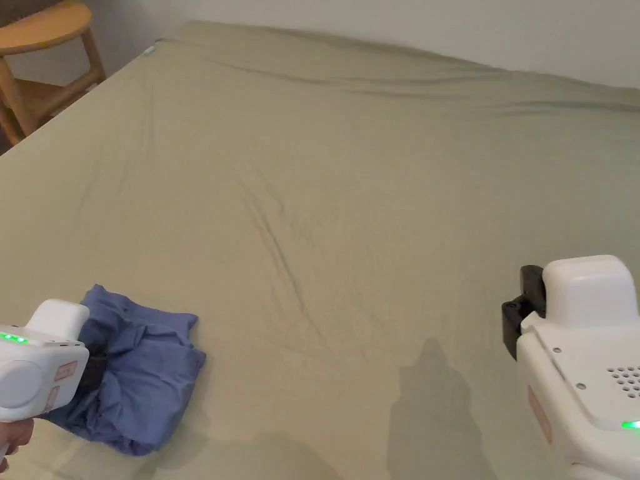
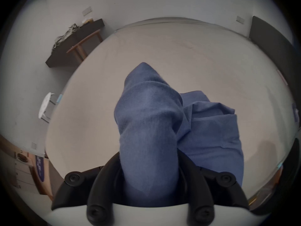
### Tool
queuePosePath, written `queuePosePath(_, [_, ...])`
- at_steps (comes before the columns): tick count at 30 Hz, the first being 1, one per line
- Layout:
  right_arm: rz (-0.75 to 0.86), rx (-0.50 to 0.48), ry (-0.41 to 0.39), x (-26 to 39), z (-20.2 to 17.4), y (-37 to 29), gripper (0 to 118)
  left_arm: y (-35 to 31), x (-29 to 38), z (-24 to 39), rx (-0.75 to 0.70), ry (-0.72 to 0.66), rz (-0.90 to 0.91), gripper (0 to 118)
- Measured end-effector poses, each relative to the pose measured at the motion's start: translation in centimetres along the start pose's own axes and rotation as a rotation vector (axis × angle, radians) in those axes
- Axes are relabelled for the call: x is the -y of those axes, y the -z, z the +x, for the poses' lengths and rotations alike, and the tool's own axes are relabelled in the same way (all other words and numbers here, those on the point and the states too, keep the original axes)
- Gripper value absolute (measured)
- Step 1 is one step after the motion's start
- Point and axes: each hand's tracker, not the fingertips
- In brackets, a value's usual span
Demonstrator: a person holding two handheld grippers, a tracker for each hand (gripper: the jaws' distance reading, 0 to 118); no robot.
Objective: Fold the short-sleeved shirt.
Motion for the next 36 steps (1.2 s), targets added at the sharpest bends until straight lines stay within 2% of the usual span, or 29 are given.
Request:
queuePosePath(4, [-0.027,-0.008,-0.014,0.1,-1.9,1.7,2,2.2,-1.2,-4.0,-0.160,0.095,-0.013,27])
queuePosePath(6, [-0.043,-0.010,-0.025,0.4,-2.8,2.4,2,3.1,-2.0,-6.5,-0.187,0.072,-0.023,28])
queuePosePath(10, [-0.079,-0.029,-0.024,0.7,-3.8,3.8,2,5.1,-2.6,-10.7,-0.347,0.084,-0.040,27])
queuePosePath(15, [-0.093,-0.021,-0.014,0.7,-4.1,4.8,2,6.8,-2.9,-15.5,-0.402,-0.023,-0.081,28])
queuePosePath(16, [-0.097,-0.022,-0.009,0.7,-4.0,5.0,2,6.9,-3.1,-16.1,-0.378,-0.041,-0.085,28])
queuePosePath(17, [-0.100,-0.023,-0.005,0.8,-3.8,5.0,2,6.9,-3.3,-16.5,-0.321,-0.070,-0.103,33])
queuePosePath(18, [-0.102,-0.024,-0.001,0.9,-3.6,5.0,2,6.8,-3.4,-16.6,-0.328,-0.051,-0.100,56])
queuePosePath(20, [-0.105,-0.028,0.008,1.0,-3.1,4.9,2,6.2,-3.7,-16.2,-0.462,0.076,-0.075,107])
queuePosePath(21, [-0.106,-0.029,0.012,1.1,-2.7,4.7,2,5.4,-4.0,-16.1,-0.478,0.092,-0.051,118])
queuePosePath(25, [-0.095,-0.022,0.035,1.0,-1.0,3.7,2,-0.5,-7.1,-14.8,-0.438,-0.048,0.131,116])
queuePosePath(28, [-0.056,-0.007,0.050,0.4,0.9,2.3,2,-6.6,-9.5,-12.0,-0.368,-0.113,0.330,116])
queuePosePath(36, [0.113,0.068,0.050,-2.4,7.0,-4.2,2,-21.5,-11.9,1.1,-0.179,-0.202,0.858,118])
